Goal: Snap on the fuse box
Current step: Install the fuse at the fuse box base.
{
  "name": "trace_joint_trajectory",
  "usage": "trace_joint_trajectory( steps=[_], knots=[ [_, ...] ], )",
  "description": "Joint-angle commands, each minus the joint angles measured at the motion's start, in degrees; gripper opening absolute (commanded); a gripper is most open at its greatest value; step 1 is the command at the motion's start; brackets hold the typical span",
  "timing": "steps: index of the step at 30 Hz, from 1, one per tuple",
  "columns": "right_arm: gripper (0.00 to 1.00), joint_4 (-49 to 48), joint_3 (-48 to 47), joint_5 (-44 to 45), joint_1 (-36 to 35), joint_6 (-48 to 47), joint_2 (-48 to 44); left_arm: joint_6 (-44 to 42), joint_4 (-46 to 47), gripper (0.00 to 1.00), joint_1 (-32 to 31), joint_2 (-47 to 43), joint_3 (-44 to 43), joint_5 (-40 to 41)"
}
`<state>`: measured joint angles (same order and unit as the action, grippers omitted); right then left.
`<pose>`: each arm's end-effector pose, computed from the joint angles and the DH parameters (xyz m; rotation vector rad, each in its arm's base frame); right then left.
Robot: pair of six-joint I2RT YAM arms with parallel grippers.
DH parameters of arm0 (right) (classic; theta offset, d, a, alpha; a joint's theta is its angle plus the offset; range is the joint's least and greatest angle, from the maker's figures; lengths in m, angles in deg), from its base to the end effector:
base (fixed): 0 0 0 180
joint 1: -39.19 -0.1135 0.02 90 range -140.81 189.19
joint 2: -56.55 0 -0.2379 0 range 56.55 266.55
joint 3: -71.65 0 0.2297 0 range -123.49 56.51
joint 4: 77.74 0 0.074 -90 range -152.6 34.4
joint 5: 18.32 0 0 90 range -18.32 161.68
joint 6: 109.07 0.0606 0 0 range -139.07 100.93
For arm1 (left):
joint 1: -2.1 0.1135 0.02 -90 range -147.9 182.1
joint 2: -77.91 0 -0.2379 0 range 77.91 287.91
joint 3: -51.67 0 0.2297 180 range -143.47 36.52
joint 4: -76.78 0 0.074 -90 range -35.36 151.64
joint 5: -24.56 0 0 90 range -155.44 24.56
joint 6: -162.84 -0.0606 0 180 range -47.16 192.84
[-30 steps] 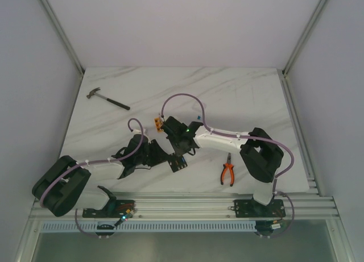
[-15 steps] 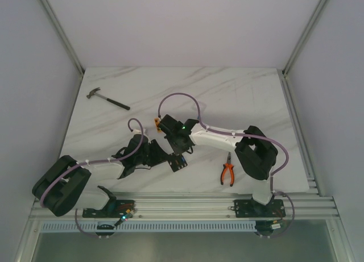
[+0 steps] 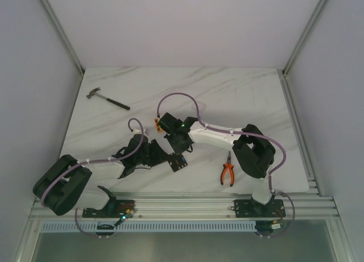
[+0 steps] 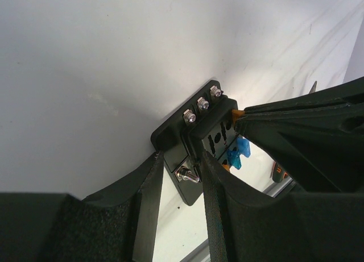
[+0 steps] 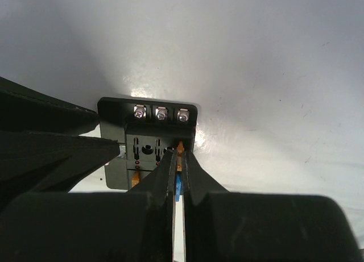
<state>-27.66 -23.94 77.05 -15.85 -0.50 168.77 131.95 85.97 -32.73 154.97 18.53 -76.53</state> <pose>0.2242 0.3108 0.1446 -0.8356 2.6214 0.2364 0.1919 -0.1477 0.1100 -0.3851 2.3698 -1.0765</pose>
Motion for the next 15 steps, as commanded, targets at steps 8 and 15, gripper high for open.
trace_joint_trajectory(
  steps=[8,15],
  knots=[
    [0.00,-2.3,8.6,4.6,2.1,-3.8,12.7,0.1,-0.3,0.42,0.0,1.1,-0.7,-1.0],
    [0.00,-1.2,7.2,3.6,2.2,-6.6,3.5,0.1,0.4,0.43,-0.3,0.7,-1.7,-1.9]
  ],
)
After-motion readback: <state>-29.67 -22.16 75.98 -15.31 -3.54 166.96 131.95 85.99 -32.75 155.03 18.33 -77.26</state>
